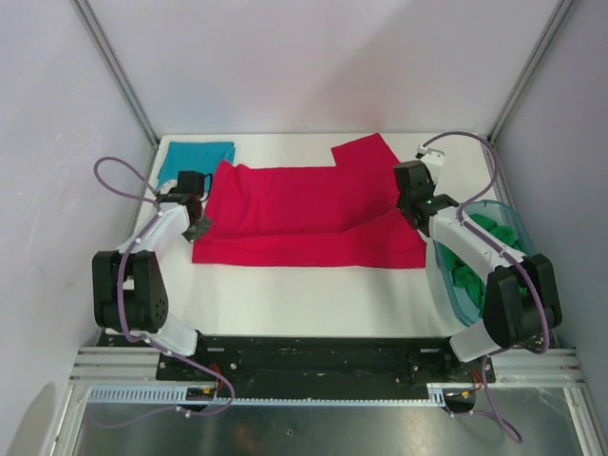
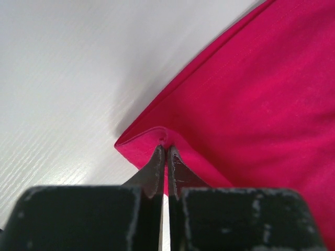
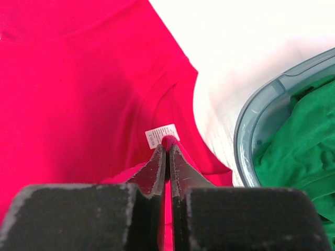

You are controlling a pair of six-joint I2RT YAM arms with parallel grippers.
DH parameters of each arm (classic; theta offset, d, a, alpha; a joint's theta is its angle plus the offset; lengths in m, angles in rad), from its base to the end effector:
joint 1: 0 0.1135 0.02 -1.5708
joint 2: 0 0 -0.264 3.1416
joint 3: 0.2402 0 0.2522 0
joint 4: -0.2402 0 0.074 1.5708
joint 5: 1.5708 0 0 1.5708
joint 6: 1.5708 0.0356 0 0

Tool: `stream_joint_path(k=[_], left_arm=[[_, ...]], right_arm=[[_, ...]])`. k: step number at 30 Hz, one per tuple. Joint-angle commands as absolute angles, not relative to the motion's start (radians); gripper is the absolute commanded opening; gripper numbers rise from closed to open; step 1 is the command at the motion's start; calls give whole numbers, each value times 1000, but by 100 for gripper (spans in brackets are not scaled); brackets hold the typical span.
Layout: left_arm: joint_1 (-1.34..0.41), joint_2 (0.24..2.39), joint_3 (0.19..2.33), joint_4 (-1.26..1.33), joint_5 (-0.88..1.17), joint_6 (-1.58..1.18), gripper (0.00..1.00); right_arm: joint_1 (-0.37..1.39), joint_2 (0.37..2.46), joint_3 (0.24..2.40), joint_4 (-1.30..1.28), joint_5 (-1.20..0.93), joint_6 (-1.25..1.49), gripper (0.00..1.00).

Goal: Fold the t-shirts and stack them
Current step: Fold the flattened tshirt in 1/3 of the way

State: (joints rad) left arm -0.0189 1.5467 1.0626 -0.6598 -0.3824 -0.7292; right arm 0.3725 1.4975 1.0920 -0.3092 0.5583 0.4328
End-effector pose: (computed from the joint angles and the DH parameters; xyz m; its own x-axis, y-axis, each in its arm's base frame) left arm 0.3029 0.0076 0.2191 -0.5874 -0.6071 -0.5351 -0.7085 0.7054 -0.0226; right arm 0.3125 0.1019 0.2670 -0.5273 0.1759 -0.8313 0.3141 0.9494 0.0016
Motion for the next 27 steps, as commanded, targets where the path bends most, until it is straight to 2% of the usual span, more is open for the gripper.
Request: stream_joint_path(k=[1,11,16,18,20,22,24,25,27], left_arm=[[-8,1572,1107,-641,-407,-728,0],[-8,1651,1145,-623,-394,-724,1],[-4,1671,1157,-593,-379,-699,8],[-3,1673,1161,-585,-364,-683,20],[23,1657,1156,-579,-346,-666,50],[34,1619,1137,-573,-337,-652,71],[42,1566,1109,-571,-332,-644,81],[49,1538,1087,-572,-323,-644,84],[62,1488,1037,-572,-301,-649,84]], right_arm=[[359,1501,1088,-247,552,437,0],[349,1552,1087,-226,511,445,0],[343,1562,1088,-231,511,446,0],[339,1569,1087,-233,502,445,0],[336,1573,1087,-233,486,441,3],[335,1570,1087,-239,471,439,13],[333,1567,1088,-242,456,437,30],[330,1566,1089,-244,444,437,38],[328,1565,1094,-256,419,440,48]])
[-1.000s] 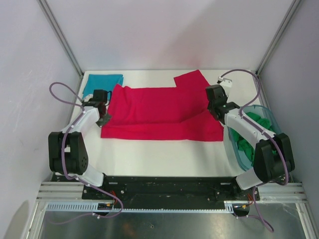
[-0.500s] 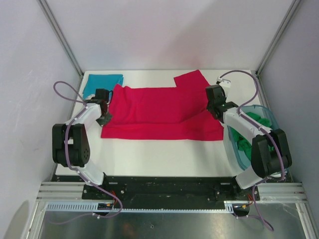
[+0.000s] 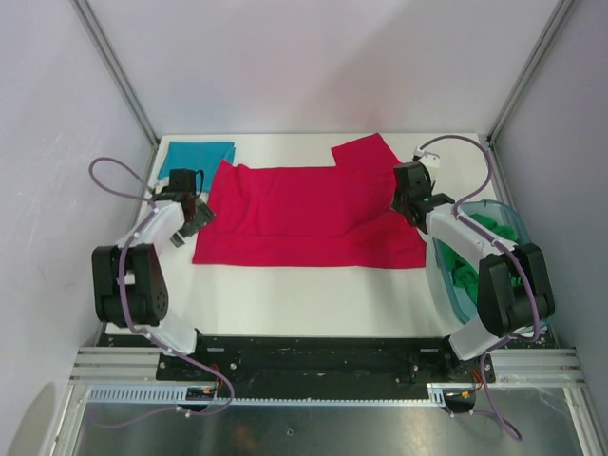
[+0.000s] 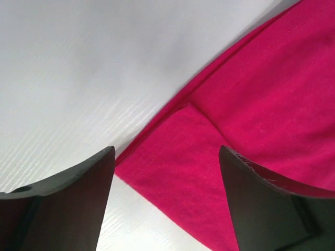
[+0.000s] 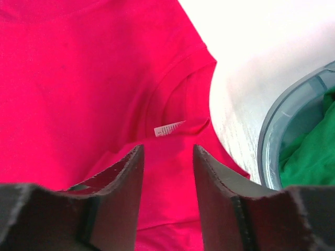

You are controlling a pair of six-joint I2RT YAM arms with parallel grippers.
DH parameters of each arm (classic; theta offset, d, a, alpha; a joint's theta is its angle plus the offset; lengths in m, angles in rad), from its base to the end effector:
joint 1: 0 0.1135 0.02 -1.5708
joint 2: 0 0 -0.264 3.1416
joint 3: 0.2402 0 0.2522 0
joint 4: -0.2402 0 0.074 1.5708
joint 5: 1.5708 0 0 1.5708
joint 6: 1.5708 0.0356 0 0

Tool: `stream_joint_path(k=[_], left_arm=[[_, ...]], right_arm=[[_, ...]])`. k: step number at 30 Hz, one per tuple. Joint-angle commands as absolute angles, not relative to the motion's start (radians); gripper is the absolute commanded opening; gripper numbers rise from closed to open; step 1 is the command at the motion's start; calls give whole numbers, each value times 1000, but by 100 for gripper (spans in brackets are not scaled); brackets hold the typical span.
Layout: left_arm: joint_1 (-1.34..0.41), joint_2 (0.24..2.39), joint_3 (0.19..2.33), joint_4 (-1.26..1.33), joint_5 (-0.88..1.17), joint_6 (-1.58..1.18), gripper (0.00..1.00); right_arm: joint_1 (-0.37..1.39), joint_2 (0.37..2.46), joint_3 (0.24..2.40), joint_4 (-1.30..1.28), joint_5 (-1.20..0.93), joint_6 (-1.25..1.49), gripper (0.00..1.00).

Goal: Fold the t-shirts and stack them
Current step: Fold the flattened tshirt in 1/3 of the way

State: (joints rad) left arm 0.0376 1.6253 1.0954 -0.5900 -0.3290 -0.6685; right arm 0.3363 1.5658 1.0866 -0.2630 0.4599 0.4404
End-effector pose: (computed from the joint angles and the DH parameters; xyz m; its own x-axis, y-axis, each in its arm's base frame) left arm 0.3223 0.0236 0.2081 -0.5966 -0.6094 -0.5222 -0.6958 0.7170 -0.0419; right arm 0.3278 0.0979 0.2462 -0.5716 0.2049 -0.7946 0.2838 0.9579 0.0428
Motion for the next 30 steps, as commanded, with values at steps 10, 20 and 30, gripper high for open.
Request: stream_joint_path(k=[10,20,30], left_arm=[[104,1405,878,-568,-208,-700,59],[103,1396,877,-568,-180,-687,55],[104,1382,893,-567,-141,-679,54]], right_arm=[[371,1715,1187,-240,325,429,50],[426,1856,1274,-323,393,458,34],[477,1748,1117,-397,425,535,18]])
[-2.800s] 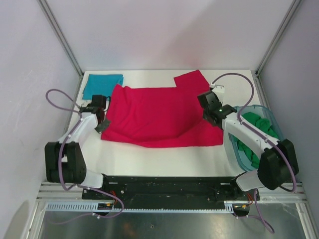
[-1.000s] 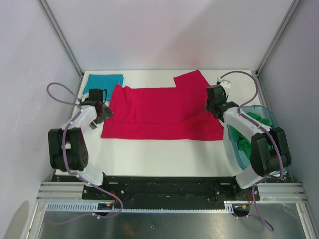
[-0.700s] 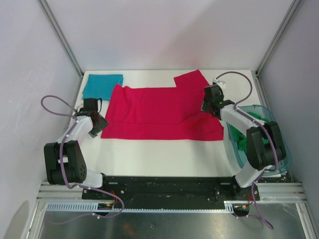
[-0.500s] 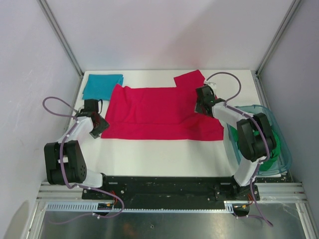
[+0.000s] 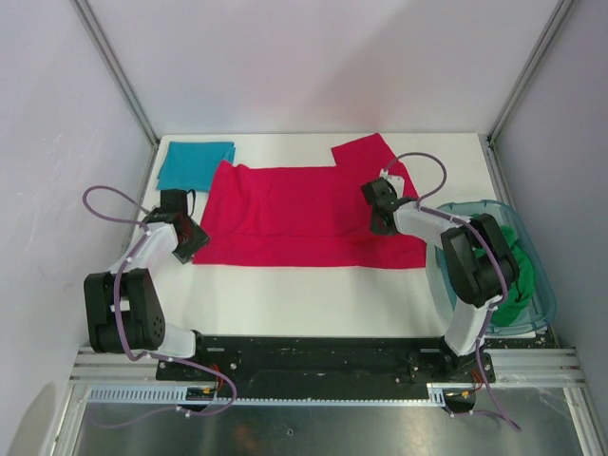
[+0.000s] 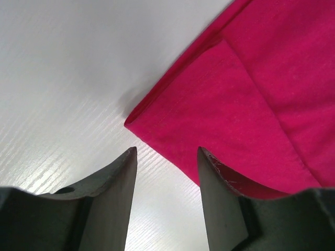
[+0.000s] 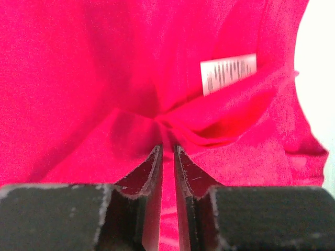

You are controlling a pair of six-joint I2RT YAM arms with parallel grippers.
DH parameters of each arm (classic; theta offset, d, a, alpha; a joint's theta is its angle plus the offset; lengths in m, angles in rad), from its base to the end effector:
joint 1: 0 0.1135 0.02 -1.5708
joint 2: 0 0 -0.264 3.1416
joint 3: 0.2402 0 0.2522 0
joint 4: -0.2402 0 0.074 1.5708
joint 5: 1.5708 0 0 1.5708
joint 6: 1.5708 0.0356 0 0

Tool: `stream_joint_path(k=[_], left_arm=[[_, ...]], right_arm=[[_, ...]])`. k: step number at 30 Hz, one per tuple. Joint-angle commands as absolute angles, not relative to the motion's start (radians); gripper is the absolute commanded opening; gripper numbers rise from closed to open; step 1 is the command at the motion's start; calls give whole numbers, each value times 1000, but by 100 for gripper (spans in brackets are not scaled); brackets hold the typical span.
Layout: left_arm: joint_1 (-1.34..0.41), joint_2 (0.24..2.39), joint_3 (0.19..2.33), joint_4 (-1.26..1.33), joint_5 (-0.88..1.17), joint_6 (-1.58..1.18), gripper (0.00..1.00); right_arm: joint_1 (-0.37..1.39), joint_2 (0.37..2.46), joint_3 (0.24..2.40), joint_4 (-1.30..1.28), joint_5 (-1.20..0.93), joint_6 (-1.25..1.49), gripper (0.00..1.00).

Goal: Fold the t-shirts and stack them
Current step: Fold the flattened tshirt in 1/3 of the way

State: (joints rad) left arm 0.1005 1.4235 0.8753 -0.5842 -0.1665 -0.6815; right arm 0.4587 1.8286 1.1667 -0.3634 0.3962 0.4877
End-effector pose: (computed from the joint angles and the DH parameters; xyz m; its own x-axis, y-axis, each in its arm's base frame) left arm 0.2660 0.0327 0.1994 -0.5932 -0.6842 -0.4242 -0.6987 0.6993 -0.1509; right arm 0.3404 0.1528 0.1742 -0.7844 0.0948 -0.6130 0.1569 0.9864 -0.0483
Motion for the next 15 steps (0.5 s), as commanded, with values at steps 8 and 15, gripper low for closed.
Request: stream_joint_path(k=[8,15], left_arm=[[104,1392,898,-567,-134,-670,54],[104,1389,903,-568,-137,-665,54]], right_arm=[[464,1759,1088,-373,373,545,18],[442,1647,1117,-368,337,533,20]])
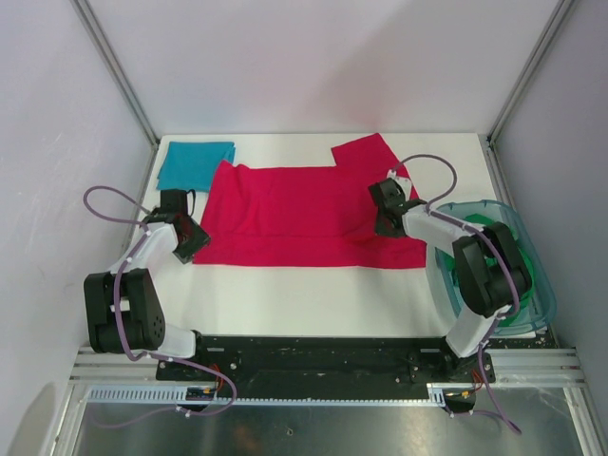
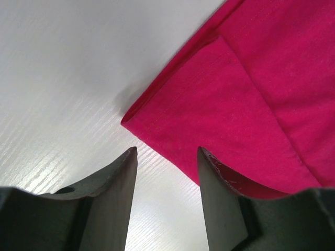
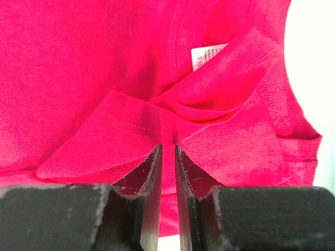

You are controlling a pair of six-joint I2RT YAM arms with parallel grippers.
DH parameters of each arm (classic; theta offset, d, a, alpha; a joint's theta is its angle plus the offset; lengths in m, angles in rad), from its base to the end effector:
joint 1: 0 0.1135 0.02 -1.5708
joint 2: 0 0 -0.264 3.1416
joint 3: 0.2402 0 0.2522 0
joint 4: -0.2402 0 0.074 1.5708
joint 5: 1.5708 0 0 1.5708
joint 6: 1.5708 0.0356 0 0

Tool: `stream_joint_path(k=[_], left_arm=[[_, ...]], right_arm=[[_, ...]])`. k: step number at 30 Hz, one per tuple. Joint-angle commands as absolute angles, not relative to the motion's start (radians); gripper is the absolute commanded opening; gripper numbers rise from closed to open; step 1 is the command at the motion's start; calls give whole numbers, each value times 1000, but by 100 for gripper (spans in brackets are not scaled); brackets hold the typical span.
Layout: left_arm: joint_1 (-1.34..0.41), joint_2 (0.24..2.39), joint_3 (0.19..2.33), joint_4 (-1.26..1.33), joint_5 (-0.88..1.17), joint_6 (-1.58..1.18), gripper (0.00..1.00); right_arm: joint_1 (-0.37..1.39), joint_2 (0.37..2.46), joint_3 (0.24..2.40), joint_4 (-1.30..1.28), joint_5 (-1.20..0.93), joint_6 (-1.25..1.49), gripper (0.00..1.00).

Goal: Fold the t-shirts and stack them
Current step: Fold the flattened tshirt in 1/3 of the way

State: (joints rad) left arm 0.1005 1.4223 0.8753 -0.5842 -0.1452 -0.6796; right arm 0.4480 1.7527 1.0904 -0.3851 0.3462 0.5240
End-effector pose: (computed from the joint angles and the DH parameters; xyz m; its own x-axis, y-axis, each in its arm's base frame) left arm 0.2660 0.0320 0.1996 -0.5994 -0.6855 -0.4133 -0.6907 0.7039 -0.1656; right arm 0.3221 0.1414 0.1767 -0.8033 0.1361 -0.5798 0.1702 0.9854 -0.0044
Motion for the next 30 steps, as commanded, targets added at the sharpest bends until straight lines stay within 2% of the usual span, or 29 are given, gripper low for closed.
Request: stream_joint_path(k=[1,6,14,30], left_arm=[[104,1389,904,-567,-137,-664,54],[104,1388,904,-567,-133,-665,54],[105,1392,911,-567,-135,-661,54],[112,1396,919,-567,-132,-652,54]], right_arm=[[446,1635,1126,-375,341,532,20],[456,1642,1177,-389,362,527,21],[479,1827,1345,-451,445,495,22],[504,1999,1450,-505,493,485,33]])
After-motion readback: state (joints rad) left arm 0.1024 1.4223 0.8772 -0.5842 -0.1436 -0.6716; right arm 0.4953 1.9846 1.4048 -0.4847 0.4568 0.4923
